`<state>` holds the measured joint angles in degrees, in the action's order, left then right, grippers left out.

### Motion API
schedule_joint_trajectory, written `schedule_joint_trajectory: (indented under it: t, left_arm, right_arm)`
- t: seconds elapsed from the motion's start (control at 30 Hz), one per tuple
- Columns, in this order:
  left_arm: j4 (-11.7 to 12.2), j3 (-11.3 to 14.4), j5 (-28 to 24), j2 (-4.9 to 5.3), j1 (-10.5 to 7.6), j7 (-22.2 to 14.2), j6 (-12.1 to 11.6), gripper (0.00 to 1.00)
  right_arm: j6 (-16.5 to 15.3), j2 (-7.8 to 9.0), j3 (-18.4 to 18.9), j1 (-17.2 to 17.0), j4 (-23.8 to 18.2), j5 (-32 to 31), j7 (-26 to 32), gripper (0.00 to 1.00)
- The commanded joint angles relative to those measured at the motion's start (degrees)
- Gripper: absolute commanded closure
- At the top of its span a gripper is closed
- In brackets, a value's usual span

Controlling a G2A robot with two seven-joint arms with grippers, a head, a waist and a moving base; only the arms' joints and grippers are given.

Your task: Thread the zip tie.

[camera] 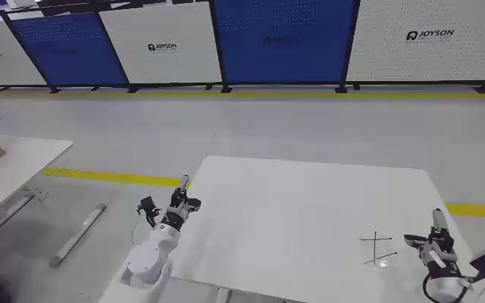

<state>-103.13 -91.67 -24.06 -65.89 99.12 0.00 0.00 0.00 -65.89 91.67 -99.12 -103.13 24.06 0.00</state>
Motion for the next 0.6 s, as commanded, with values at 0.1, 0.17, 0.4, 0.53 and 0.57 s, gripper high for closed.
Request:
schedule_joint_trajectory:
  t: [0.1,0.17,0.4,0.53,0.57]
  left_arm:
    - [0.00,0.00,0.00,0.00,0.00,0.00,0.00,0.22]
    - [0.00,0.00,0.00,0.00,0.00,0.00,0.00,0.00]
    - [0.00,0.00,0.00,0.00,0.00,0.00,0.00,0.00]
    - [0.00,0.00,0.00,0.00,0.00,0.00,0.00,0.00]
    - [0.00,0.00,0.00,0.00,0.00,0.00,0.00,0.00]
  right_arm:
    - [0.00,0.00,0.00,0.00,0.00,0.00,0.00,0.00]
    - [0.01,0.03,0.05,0.04,0.00,-0.52,0.25,0.00]
    - [0.73,0.86,3.36,0.46,0.51,-6.06,9.87,0.00]
    - [2.74,1.84,5.89,1.33,1.01,-9.16,21.21,0.00]
    - [2.74,1.84,5.89,1.33,1.01,-9.16,21.21,0.00]
